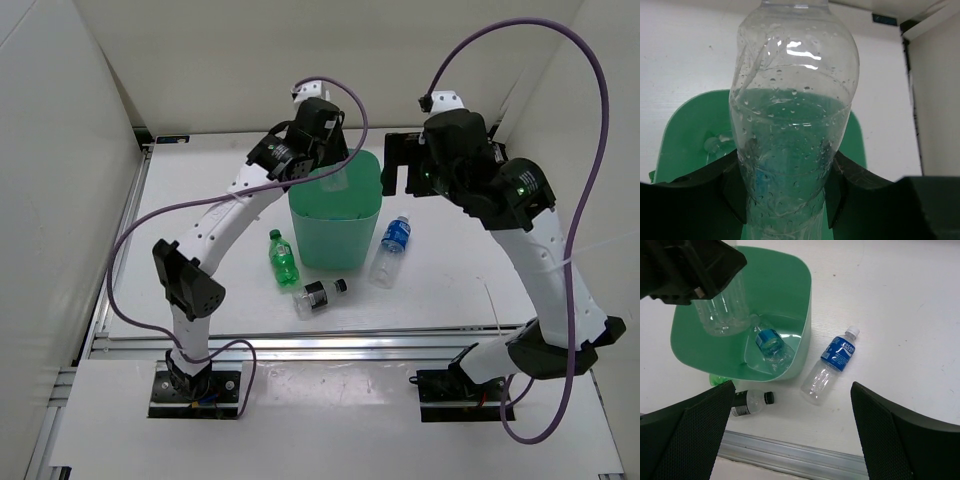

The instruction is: Put the plastic bottles in the bin

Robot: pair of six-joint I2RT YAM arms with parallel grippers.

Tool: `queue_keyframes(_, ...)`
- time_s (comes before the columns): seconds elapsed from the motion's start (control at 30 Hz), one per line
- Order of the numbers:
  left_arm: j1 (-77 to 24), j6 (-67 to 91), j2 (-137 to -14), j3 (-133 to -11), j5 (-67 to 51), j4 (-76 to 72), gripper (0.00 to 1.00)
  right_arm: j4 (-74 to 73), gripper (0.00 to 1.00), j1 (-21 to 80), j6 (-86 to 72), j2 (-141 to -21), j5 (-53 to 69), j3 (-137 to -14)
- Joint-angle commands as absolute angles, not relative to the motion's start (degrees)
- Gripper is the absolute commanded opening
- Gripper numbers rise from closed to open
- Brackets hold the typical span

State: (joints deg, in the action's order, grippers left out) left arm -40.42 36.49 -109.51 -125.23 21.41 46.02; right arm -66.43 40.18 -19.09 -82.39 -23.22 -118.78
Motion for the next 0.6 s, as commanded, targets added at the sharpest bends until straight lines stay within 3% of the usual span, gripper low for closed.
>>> queue_keyframes(0.0,-40.4,34.6,-108.4,-125.1,20.8,46.0,0.30,-65.4,1.00,40.0,-19.5,-79.3,-23.7,-117.9)
queue_keyframes(0.13,-41.0,34.0,-109.1,-123.7,20.3,46.0,0.41,-65.4,1.00,38.9,-20.7,-78.8,-23.7,-115.9)
queue_keyframes(0.17,-41.0,34.0,-109.1,-123.7,20.3,46.0,0.52,-65.4,1.00,38.2,-21.3,-78.8,-23.7,-115.9)
queue_keyframes(0.2,-41.6,34.0,-109.1,-123.7,20.9,46.7,0.91,-65.4,1.00,38.2,-21.9,-78.1,-23.7,-114.3)
queue_keyframes(0.23,-42.2,34.0,-108.4,-124.6,22.0,47.3,1.00,-65.4,1.00,36.5,-23.9,-78.1,-24.3,-113.5)
queue_keyframes(0.4,-43.4,31.3,-101.3,-127.6,30.2,48.0,1.00,-65.4,1.00,28.0,-30.8,-78.2,-16.4,-104.4)
queue_keyframes(0.57,-43.4,33.7,-85.4,-114.1,36.1,47.5,1.00,-65.4,1.00,17.7,-35.2,-83.5,-6.5,-94.4)
